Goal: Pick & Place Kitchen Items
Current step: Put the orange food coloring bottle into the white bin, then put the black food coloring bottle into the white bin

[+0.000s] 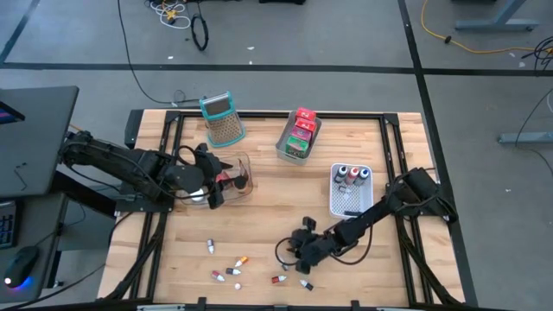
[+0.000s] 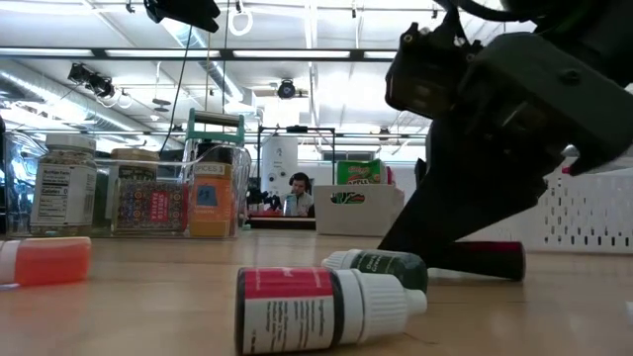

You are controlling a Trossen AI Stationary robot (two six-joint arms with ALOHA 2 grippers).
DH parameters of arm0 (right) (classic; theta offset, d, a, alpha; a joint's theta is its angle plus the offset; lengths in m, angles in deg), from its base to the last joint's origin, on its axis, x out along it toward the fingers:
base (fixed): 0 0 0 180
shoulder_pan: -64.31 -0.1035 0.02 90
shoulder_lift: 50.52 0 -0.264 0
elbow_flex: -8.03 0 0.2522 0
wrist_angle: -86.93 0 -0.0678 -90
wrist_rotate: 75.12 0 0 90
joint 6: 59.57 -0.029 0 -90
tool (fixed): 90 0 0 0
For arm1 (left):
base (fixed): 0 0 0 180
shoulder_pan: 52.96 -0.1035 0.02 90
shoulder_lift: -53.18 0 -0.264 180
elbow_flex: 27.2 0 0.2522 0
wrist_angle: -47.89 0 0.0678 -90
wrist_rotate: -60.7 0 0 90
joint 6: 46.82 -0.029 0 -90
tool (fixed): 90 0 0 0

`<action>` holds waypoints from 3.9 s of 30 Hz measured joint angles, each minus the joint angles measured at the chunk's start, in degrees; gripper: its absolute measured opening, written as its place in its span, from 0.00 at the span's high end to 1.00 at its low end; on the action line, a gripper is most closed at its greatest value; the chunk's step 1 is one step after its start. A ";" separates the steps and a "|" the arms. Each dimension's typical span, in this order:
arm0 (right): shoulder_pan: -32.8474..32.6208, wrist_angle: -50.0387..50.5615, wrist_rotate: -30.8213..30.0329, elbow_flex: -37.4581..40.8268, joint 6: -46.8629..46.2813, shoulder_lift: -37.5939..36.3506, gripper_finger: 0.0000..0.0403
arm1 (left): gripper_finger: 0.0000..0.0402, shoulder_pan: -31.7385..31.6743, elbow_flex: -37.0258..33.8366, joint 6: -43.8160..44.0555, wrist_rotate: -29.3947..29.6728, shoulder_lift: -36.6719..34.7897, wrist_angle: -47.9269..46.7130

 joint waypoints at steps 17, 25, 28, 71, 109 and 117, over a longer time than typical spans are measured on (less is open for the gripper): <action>0.12 1.35 1.79 0.22 -0.27 -1.32 0.77 | 0.52 0.00 0.00 -0.10 0.15 0.00 -0.03; 0.69 8.43 -0.80 0.69 3.61 -5.95 0.81 | 0.52 0.00 0.00 -0.15 0.13 -0.02 -0.05; 1.63 10.76 -1.66 0.65 3.66 -8.35 0.82 | 0.52 0.00 0.00 -0.15 0.15 -0.04 -0.05; 4.71 39.70 -23.06 20.39 -8.83 -47.71 0.52 | 0.52 -0.01 0.00 0.48 0.57 -0.04 0.24; -8.99 12.94 16.77 -10.31 -7.51 -2.86 0.51 | 0.52 -0.02 0.00 3.85 0.17 0.00 -0.07; -12.83 14.02 9.81 -10.39 -12.12 -0.13 0.51 | 0.52 -0.02 0.00 1.78 0.46 0.00 -0.56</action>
